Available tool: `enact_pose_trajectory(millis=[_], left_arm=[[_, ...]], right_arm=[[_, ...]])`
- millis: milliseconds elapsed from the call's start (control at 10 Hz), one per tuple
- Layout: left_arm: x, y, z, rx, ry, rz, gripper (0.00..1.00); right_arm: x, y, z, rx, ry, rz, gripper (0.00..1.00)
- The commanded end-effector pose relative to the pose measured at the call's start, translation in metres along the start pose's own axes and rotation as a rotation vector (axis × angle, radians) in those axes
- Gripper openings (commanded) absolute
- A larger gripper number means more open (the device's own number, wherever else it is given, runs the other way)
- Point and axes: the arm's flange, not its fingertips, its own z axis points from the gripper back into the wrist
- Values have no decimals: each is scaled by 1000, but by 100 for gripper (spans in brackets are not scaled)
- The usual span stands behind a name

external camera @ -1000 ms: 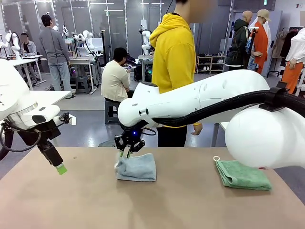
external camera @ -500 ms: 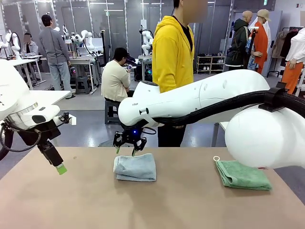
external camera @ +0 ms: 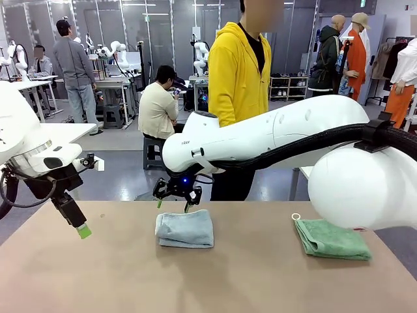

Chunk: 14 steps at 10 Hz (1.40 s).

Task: Fold the towels and place them in the basket.
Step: When a person lays out a Towel with hook on the table, fold it in half twice, then stack the folded Towel with hook on the right side of the table.

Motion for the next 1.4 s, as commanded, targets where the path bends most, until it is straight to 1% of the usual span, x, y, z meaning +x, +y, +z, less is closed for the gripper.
enact_pose_trajectory(millis=[0,1100,1200,1300], left_arm=[[1,2,1,10,9,-6,100],[1,2,1,10,9,-6,100],[1,2,1,10,9,-6,100],[1,2,1,10,9,-6,100]], right_arm=[[0,2,1,1,-2,1,100],[0,0,0,0,0,0,100],[-21,-11,18,25,-11,11,100],[-39,-29,32,87,-15,19,100]])
